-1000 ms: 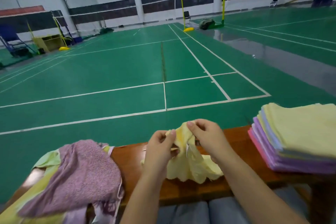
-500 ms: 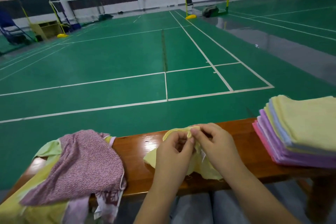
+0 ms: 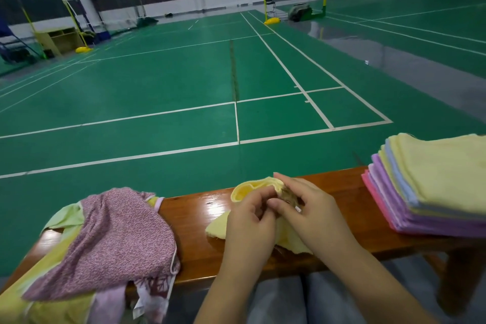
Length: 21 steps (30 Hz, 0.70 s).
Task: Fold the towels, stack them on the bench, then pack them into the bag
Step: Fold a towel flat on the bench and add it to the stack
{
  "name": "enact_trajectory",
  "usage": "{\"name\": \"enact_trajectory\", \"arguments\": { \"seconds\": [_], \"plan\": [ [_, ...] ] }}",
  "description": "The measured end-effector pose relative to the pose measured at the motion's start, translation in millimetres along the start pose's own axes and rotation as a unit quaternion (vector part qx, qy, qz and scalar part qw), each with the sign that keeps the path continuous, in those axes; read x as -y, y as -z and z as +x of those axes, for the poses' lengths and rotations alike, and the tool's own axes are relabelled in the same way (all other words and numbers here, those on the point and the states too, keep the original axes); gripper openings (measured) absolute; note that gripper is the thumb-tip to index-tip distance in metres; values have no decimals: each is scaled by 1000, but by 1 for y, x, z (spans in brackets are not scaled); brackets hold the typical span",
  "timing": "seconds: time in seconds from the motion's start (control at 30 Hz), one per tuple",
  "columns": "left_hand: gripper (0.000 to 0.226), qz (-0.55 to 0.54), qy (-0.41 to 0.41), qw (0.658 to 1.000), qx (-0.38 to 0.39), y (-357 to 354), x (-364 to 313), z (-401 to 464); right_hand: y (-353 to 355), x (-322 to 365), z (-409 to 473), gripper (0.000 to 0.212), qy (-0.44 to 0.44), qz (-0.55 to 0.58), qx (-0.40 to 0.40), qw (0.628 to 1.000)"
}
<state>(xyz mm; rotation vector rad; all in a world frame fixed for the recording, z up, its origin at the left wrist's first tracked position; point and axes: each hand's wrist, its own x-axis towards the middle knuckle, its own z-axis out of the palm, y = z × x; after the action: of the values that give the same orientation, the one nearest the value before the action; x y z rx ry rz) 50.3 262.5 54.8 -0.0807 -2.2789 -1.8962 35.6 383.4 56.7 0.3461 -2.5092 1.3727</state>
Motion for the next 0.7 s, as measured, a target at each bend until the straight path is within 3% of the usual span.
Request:
{"name": "enact_trajectory", "arguments": {
  "seconds": [0.13,0.2,0.27,0.33,0.4,0.47,0.6,0.7],
  "plan": [
    [45,-118,46,987,98,1,-2,-4,9,-9,2,36,-7,16,-4,1000],
    [41,-103,27,989,102,4,4,-5,13,-11,1,29,-13,48,6,999],
    [35,-17,-13,999,28,12,16,-5,17,-10,0,23,-29,87,17,996],
    [45,122,-75,988,-56,26,34,2,22,-8,0,19,-38,117,32,992],
    [64,198,-113,970,-81,41,47,11,27,-7,0,18,-35,140,42,989],
    [68,219,-154,961,-64,52,60,20,31,-4,1,18,-28,152,45,987],
    [27,247,-192,950,11,57,62,29,39,-3,2,18,-27,168,39,985],
    [9,299,-205,929,67,62,61,33,43,-3,1,18,-24,174,41,984]
  ]
}}
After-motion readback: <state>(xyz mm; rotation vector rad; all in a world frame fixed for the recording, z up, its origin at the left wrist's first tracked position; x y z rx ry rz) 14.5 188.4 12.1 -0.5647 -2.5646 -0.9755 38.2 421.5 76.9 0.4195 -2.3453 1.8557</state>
